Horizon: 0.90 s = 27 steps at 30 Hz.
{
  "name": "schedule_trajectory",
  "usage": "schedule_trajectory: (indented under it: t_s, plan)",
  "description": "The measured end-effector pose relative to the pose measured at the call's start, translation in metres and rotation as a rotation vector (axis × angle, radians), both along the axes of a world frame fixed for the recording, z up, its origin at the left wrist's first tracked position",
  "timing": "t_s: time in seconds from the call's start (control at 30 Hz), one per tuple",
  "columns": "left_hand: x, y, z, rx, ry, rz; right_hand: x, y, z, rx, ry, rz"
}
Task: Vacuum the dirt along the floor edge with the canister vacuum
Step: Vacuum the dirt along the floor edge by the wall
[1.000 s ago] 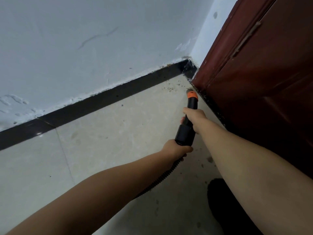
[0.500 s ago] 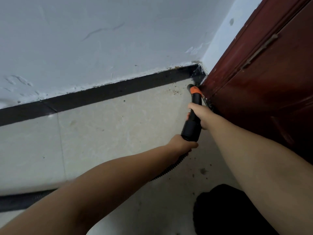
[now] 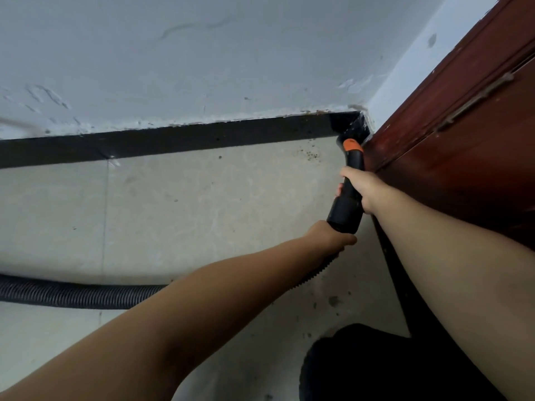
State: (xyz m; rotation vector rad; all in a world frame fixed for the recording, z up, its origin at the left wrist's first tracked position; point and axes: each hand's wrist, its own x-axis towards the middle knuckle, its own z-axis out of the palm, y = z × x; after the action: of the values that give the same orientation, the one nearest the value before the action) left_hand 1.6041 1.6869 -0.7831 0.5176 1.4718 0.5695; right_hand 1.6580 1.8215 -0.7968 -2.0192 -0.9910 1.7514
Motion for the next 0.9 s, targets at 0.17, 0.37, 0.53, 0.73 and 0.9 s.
schedule_trajectory:
  t_s: [0.17, 0.37, 0.53, 0.73, 0.9]
  plan:
    - [0.006, -0.003, 0.001, -0.005, -0.026, 0.007, 0.007, -0.003, 0.003, 0.0, 0.006, 0.003]
    - [0.006, -0.019, 0.002, -0.004, -0.072, 0.116, -0.012, -0.016, 0.011, -0.019, -0.009, 0.224]
    - [0.01, -0.027, 0.005, 0.0, -0.116, 0.176, -0.021, -0.023, 0.014, -0.017, -0.029, 0.326]
    - [0.007, -0.022, 0.015, -0.015, -0.139, 0.096, -0.005, -0.019, 0.017, 0.008, -0.06, 0.161]
    - [0.022, -0.035, 0.03, -0.045, -0.203, 0.033, 0.014, -0.03, 0.016, -0.048, -0.088, 0.191]
